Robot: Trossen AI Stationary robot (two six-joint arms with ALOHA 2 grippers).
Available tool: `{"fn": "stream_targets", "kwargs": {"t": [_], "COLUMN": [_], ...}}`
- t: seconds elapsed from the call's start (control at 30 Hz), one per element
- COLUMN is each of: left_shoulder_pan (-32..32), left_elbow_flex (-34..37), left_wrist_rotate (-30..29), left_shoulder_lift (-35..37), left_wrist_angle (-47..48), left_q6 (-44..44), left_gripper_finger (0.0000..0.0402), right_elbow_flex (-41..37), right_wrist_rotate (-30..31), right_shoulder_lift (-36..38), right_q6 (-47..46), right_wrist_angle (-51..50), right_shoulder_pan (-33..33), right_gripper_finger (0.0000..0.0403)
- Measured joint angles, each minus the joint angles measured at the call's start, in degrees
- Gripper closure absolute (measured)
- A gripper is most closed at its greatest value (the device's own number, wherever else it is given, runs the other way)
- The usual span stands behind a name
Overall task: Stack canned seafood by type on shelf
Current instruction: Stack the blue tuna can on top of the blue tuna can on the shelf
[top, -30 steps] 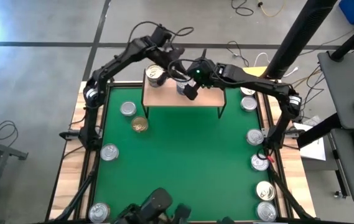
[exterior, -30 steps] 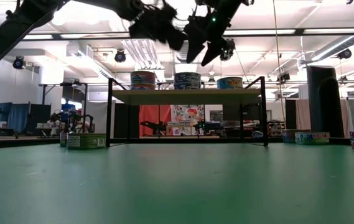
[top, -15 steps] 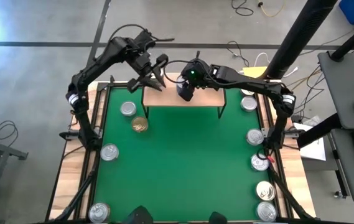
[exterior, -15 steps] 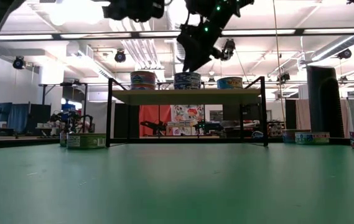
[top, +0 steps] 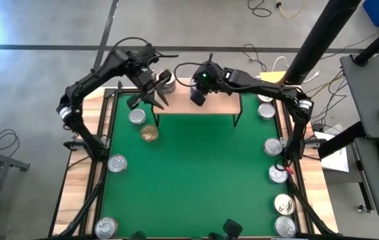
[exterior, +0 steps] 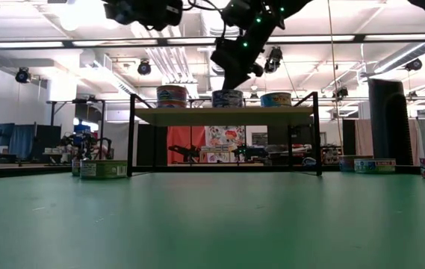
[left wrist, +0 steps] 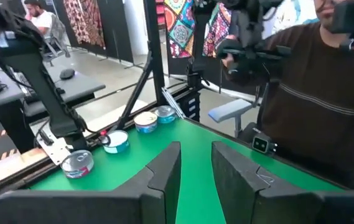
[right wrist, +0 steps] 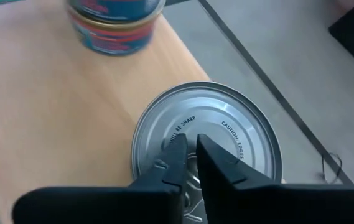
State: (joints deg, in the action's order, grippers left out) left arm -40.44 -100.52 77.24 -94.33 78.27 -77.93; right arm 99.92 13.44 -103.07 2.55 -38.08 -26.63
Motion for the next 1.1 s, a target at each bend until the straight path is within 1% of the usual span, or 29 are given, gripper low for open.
{"fn": "stream_targets", "kwargs": {"t": [0.23,0.33,0.6,1.1], "left_shoulder_pan": [-0.11,-0.13,-0.16,0.14], "left_elbow_flex": [8.99,11.26,13.70,13.71], "left_wrist_rotate": [-1.99,-2.51,-4.55,-4.82], "left_shoulder_lift": [6.46,8.60,12.73,11.96], "left_wrist_angle": [-2.11,-4.35,-10.13,-11.60], "left_q6": [-1.11,-0.94,4.62,5.17], "left_gripper_finger": [0.0325,0.0325,0.0325,0.0325], "right_elbow_flex": [0.11,0.13,0.00,-0.11], "right_wrist_rotate": [0.34,0.34,0.49,1.82], "right_shoulder_lift": [0.45,0.53,1.26,1.40], "right_q6": [-2.21,-2.57,-2.12,-1.22], "right_wrist_angle": [-3.92,-4.96,-6.54,-6.13], "right_shoulder_pan": [-2.87,-3.74,-3.95,-4.15], "right_gripper_finger": [0.0392,0.0392,0.0392,0.0392]}}
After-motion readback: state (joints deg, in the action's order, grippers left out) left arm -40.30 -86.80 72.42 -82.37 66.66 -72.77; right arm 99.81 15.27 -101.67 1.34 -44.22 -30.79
